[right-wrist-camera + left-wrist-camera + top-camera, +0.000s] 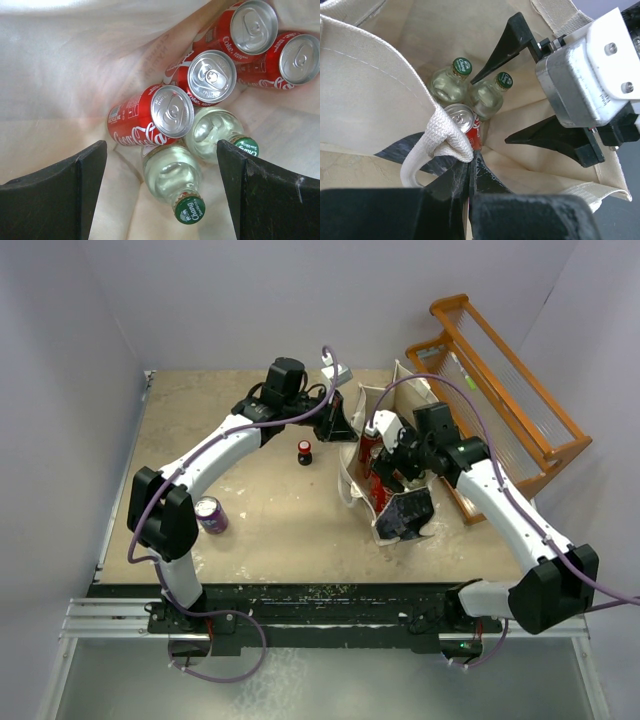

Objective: Place the beverage into the canvas bag
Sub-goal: Place the drink in the canvas bag.

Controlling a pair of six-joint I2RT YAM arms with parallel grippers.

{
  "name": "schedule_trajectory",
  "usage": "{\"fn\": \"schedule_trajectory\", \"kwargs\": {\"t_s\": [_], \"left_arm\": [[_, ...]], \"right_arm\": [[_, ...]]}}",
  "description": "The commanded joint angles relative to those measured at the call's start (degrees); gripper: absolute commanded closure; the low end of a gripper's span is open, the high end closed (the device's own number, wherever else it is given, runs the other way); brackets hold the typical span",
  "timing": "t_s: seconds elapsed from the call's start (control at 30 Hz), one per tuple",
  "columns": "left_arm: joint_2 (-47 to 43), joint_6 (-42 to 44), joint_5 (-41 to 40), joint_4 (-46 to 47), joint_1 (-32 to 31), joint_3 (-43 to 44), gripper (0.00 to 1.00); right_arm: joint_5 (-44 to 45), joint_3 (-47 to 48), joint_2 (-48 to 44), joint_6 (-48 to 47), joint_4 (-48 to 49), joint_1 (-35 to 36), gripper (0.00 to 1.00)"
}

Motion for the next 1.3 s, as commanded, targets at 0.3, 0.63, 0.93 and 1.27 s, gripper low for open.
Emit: {"fn": "schedule_trajectory", "kwargs": {"t_s": [0.3, 0.63, 0.93, 1.27], "left_arm": [[-0.86, 2.55, 0.21, 2.28, 0.28, 3.23, 1.00], [-1.32, 3.42, 0.32, 1.62, 0.26, 2.62, 1.00], [-1.24, 3.83, 0.07, 1.16, 0.33, 2.84, 1.00], [-0.46, -1.23, 0.31, 3.91, 2.94, 4.16, 1.00]], "right_arm": [[4.35, 5.56, -2.11, 9.11, 10.32, -0.65, 0.14], [1.13, 8.83, 8.35, 9.20, 7.95, -0.65, 0.49], [0.43, 7.29, 12.60, 5.71, 6.12, -0.65, 0.64], [-0.81, 1.68, 9.34, 1.34, 0.64, -0.80, 0.73]]}}
